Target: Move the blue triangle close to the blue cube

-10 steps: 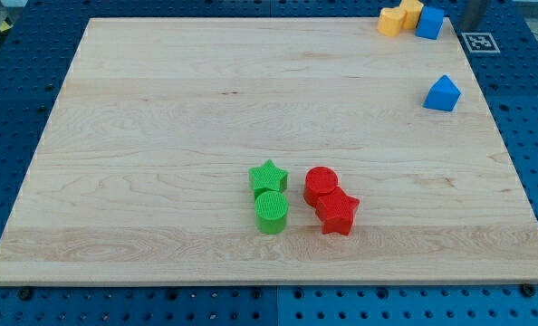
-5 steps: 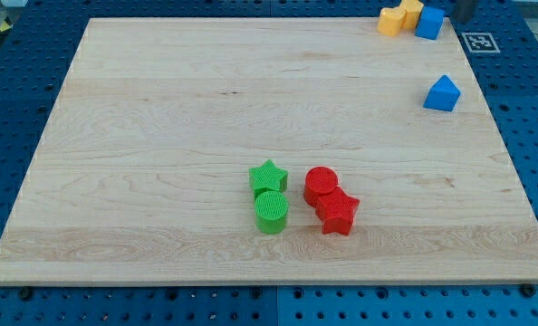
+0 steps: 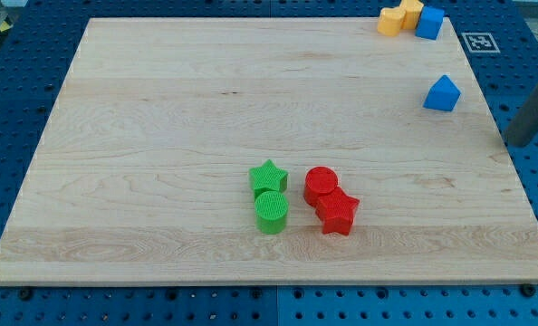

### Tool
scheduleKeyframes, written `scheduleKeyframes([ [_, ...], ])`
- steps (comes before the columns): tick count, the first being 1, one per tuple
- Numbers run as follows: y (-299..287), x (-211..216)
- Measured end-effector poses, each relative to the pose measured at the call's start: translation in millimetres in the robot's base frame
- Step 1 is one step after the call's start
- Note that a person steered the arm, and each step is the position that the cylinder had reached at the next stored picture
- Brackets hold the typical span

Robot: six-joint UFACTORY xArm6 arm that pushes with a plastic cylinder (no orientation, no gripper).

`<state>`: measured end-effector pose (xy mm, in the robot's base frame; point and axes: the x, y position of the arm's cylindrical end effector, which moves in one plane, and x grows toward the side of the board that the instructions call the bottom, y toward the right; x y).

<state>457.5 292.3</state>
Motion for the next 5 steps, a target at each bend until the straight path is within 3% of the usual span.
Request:
scheduleKeyframes([
  [2, -56.9, -13.9],
  [5, -57.4, -90.0],
])
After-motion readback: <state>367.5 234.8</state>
